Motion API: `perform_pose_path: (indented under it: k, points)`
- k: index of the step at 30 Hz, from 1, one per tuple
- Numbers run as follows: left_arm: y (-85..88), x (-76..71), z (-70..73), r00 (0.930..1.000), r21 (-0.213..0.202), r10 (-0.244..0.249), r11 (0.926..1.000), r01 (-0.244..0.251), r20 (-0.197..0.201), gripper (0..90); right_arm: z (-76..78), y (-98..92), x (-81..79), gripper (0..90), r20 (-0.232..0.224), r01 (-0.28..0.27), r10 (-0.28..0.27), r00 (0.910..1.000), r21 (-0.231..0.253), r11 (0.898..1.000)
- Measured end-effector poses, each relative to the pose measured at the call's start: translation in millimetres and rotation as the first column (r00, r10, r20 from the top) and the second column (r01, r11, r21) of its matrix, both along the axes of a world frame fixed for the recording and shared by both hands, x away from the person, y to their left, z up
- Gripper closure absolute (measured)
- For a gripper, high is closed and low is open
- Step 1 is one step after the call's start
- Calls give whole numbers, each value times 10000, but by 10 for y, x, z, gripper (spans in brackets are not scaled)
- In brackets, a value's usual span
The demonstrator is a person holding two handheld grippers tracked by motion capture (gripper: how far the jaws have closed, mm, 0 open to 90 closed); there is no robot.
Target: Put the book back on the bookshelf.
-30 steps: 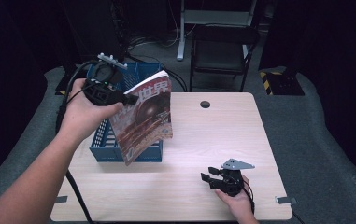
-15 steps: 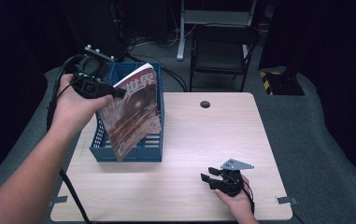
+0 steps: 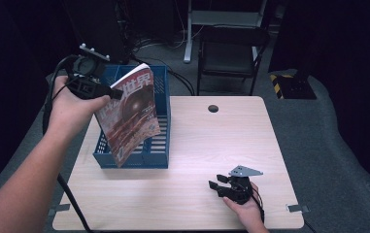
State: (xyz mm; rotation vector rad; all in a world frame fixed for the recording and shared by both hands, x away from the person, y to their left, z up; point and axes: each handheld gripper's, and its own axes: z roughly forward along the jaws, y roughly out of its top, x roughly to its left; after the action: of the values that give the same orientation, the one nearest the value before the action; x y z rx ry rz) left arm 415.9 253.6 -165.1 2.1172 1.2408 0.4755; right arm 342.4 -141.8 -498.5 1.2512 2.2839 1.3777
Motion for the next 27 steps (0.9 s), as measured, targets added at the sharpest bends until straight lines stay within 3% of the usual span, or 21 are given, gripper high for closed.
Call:
perform_pose_path:
  k: [27]
  points:
    - [271, 94, 80, 9904, -197, 1377, 9903, -1375, 103, 838, -27, 3, 9, 525, -97, -48, 48, 9999, -6, 10000]
